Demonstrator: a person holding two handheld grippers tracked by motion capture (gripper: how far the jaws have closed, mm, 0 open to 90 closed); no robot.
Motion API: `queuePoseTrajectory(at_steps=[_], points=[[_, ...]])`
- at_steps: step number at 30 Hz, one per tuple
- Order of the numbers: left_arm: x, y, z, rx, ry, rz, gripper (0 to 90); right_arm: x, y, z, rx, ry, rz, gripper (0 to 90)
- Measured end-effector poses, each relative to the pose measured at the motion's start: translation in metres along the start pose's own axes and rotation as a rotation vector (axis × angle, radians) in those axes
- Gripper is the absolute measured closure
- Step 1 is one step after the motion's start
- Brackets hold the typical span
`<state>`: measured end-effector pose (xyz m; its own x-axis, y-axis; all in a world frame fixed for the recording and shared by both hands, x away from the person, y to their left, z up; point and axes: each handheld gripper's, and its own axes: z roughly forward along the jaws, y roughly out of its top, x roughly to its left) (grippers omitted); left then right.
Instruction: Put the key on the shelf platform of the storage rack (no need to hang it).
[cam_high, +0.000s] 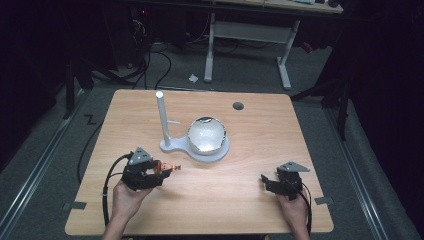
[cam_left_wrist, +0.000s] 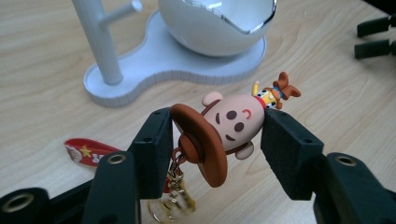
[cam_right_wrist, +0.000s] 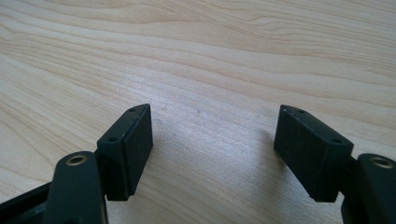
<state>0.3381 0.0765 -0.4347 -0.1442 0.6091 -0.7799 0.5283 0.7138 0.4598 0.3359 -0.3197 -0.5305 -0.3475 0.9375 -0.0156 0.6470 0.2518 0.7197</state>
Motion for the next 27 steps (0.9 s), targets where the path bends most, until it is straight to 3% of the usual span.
queuePoseTrajectory(at_steps=[4,7,11,27], points=[[-0.013,0.013,-0.009,-0.006,-0.031,-0.010,45.1,0.000,0.000,0.000,0.000,0.000,0.000,28.4],[-0.023,0.024,-0.017,-0.001,-0.059,-0.048,45.1,0.000,0.000,0.000,0.000,0.000,0.000,28.4],[-0.033,0.033,-0.022,-0.001,-0.081,-0.054,45.1,0.000,0.000,0.000,0.000,0.000,0.001,28.4],[-0.078,0.042,-0.024,0.046,-0.140,-0.047,45.2,0.000,0.000,0.000,0.000,0.000,0.000,28.3]])
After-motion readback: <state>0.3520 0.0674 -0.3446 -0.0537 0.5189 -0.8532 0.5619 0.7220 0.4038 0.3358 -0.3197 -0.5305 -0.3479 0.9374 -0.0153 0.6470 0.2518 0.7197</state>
